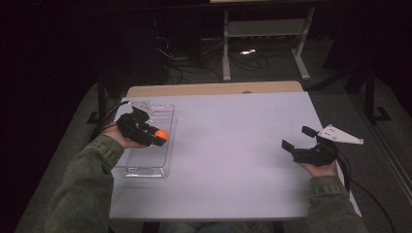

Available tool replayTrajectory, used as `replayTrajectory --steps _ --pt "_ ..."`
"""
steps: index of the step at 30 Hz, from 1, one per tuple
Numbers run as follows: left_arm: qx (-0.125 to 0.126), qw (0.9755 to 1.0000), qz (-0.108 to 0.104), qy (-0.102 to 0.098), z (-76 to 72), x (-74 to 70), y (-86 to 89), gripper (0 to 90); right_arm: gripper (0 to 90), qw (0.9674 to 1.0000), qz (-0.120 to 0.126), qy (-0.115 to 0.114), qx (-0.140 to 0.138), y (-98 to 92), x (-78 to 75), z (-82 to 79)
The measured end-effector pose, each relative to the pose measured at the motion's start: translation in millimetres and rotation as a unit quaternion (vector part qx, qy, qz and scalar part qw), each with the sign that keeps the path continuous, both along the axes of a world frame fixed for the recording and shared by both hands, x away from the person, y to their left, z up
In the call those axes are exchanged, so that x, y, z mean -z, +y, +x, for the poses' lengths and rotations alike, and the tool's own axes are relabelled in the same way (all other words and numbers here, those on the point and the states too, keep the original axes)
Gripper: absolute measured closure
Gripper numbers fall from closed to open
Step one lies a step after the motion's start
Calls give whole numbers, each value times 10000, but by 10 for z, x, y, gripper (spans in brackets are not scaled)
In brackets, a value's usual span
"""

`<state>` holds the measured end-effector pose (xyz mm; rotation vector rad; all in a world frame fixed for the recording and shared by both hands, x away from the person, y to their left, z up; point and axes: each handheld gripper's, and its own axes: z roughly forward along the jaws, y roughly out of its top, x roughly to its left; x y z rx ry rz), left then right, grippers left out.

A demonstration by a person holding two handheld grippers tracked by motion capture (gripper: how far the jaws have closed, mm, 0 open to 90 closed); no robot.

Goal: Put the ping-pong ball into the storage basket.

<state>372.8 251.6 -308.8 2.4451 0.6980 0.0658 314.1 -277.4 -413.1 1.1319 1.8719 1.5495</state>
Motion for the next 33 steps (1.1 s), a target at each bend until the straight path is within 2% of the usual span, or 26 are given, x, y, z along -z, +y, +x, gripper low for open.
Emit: replayTrajectory --steps 33 --pt "-92 9996 118 256 -80 392 87 506 0 10000 -25 16 0 -3 2 -1"
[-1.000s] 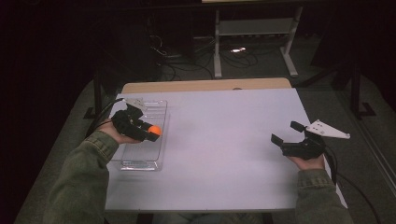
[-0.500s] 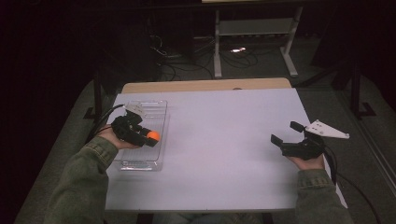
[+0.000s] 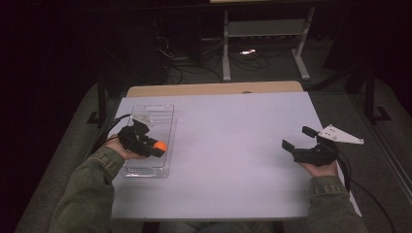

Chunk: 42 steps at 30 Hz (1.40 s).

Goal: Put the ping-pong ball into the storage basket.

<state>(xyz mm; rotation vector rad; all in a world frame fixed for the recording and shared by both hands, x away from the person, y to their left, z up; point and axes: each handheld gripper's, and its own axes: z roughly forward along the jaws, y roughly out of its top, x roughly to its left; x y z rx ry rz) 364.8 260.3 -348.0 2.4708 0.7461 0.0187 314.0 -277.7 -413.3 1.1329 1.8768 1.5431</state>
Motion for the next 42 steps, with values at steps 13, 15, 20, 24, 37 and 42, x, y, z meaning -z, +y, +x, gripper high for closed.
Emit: replayTrajectory --steps 13,15,20,24,37,42 --pt "-59 9999 -50 117 -3 161 41 505 0 10000 -5 8 12 -9 -1 1" --pt "-65 9999 -32 130 -4 178 46 506 0 10000 -5 12 13 -10 -1 0" --pt "-46 9999 28 161 3 192 41 505 0 10000 -11 7 16 -11 -1 0" --pt "-49 9997 97 198 9 213 34 505 0 10000 -4 12 25 -14 -1 0" --pt "-228 9995 -7 216 26 179 92 373 0 10000 -12 19 2 -6 -1 -1" --pt "-290 9995 -78 139 20 141 131 313 0 10000 -18 18 -6 -1 -1 -1"
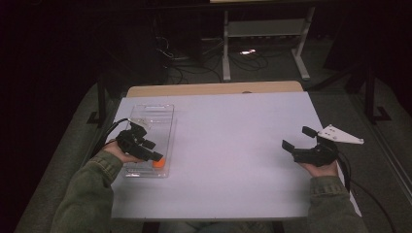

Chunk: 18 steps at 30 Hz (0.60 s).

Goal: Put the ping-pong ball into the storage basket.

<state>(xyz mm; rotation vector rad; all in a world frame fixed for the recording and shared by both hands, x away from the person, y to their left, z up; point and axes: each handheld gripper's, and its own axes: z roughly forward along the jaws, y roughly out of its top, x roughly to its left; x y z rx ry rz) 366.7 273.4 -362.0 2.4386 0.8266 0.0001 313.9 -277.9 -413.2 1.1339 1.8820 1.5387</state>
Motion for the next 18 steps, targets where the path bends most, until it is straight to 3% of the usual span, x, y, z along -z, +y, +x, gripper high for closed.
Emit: replayTrajectory --steps 11,15,18 --pt "-66 9992 -272 -284 -86 -106 37 125 0 10000 -7 -8 -13 13 -5 -7" --pt "-210 9984 -253 -468 -105 -143 54 20 0 10000 -6 -11 -19 13 -5 -7" --pt "-318 9971 -333 -613 -121 -176 84 0 0 10000 -18 -9 -25 17 -5 -6"
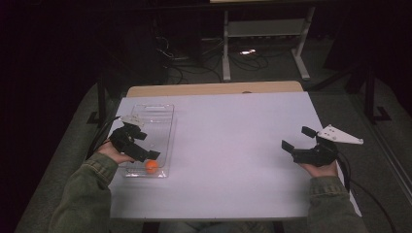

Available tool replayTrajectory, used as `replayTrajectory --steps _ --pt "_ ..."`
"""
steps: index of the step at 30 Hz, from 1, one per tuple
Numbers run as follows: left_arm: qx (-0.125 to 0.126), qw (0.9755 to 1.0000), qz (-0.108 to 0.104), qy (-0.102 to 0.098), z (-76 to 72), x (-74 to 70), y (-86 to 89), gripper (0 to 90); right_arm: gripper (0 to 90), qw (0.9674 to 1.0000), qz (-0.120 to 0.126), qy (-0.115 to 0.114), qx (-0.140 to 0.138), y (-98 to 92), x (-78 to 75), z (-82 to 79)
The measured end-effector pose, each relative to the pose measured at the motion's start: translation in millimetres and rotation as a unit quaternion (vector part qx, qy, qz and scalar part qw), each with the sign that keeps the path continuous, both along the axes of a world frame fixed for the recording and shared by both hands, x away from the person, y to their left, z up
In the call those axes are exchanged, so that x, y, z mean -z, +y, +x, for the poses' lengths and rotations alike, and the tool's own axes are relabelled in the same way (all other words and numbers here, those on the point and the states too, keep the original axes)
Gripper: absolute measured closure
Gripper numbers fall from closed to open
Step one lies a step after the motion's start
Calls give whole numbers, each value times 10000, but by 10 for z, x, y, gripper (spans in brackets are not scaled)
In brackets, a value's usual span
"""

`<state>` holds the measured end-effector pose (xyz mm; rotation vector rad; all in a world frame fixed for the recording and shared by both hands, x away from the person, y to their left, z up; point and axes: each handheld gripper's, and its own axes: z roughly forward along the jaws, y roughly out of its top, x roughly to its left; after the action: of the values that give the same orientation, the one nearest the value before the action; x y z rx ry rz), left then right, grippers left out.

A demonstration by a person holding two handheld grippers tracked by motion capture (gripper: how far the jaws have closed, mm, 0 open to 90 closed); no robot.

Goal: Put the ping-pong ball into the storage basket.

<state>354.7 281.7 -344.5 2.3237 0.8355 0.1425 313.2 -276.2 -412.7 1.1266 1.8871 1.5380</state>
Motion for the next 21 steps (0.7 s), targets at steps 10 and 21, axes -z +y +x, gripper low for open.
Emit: replayTrajectory --steps 10,21 --pt "-116 9982 -264 -518 -142 -121 77 0 0 10000 -8 9 -3 4 1 -2" --pt "-387 9950 -566 -724 -275 -16 259 0 0 10000 -45 41 -13 10 7 -5"
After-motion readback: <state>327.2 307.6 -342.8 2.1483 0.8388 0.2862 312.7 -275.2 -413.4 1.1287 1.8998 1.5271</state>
